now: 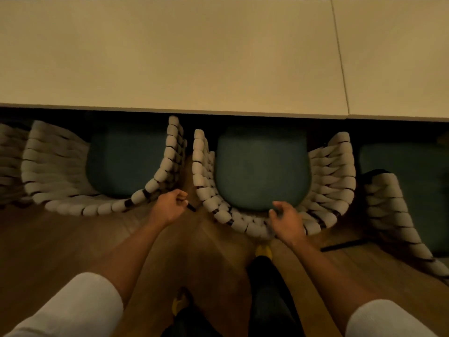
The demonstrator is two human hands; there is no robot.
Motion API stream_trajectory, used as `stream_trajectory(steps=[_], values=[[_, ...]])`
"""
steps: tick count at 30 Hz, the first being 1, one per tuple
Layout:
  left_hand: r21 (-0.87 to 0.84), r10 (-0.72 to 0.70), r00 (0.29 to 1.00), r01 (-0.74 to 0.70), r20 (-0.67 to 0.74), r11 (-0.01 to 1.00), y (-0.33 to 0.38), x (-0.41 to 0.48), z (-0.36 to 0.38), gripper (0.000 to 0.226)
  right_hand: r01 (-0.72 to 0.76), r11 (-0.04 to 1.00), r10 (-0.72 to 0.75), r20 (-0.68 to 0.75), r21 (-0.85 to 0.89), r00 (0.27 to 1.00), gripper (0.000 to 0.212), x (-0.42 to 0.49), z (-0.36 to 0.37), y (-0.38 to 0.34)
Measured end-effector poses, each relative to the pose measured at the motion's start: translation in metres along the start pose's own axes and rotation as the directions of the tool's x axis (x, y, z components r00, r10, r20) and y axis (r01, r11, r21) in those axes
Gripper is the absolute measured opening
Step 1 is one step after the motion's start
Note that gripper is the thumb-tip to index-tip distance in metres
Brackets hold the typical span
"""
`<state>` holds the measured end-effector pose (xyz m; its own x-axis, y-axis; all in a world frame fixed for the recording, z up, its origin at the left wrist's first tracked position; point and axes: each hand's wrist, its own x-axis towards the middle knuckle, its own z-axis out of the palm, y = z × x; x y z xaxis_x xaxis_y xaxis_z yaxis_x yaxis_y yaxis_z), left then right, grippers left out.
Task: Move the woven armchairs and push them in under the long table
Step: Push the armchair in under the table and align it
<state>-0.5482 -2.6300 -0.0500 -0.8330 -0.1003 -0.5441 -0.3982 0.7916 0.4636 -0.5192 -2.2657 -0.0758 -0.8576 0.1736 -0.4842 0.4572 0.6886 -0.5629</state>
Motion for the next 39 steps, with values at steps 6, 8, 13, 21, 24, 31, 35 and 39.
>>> stream_trajectory(steps=[6,8,13,21,24,31,35,39], values=[[0.239,0.156,0.984,-0.131,-0.088,0.962,-0.082,-0.044,-0.038,0.035,0.142,0.965,-0.146,0.0,-0.219,0.989,0.055,-0.073,0.081,-0.044],[0.323,0.164,0.975,-0.11,-0.147,0.94,-0.114,-0.049,-0.06,0.044,0.137,0.925,-0.145,0.002,-0.353,0.989,0.066,-0.082,0.098,-0.05],[0.551,0.147,0.974,-0.028,-0.173,0.834,-0.205,-0.018,-0.1,0.065,0.105,0.818,-0.15,-0.033,-0.566,0.988,0.066,-0.063,0.123,-0.049],[0.628,0.088,0.996,-0.05,-0.03,0.777,-0.256,0.047,-0.095,0.036,-0.119,0.723,-0.032,-0.206,-0.681,0.978,0.016,-0.02,0.162,-0.065],[0.656,0.058,0.998,-0.023,-0.032,0.754,-0.258,0.064,-0.092,0.034,-0.138,0.715,-0.051,-0.247,-0.685,0.968,0.005,-0.009,0.164,-0.069],[0.706,0.033,0.999,-0.004,-0.028,0.708,-0.252,0.044,-0.105,0.036,-0.07,0.748,0.009,-0.095,-0.661,0.995,0.03,0.0,0.145,-0.084],[0.717,0.023,1.0,-0.013,-0.005,0.697,-0.264,0.018,-0.101,0.028,-0.071,0.719,0.05,-0.05,-0.691,0.998,0.035,-0.004,0.144,-0.086],[0.744,0.052,0.997,0.005,-0.054,0.668,-0.288,0.003,-0.09,0.025,-0.078,0.701,0.091,-0.019,-0.709,0.996,0.038,-0.01,0.142,-0.087]])
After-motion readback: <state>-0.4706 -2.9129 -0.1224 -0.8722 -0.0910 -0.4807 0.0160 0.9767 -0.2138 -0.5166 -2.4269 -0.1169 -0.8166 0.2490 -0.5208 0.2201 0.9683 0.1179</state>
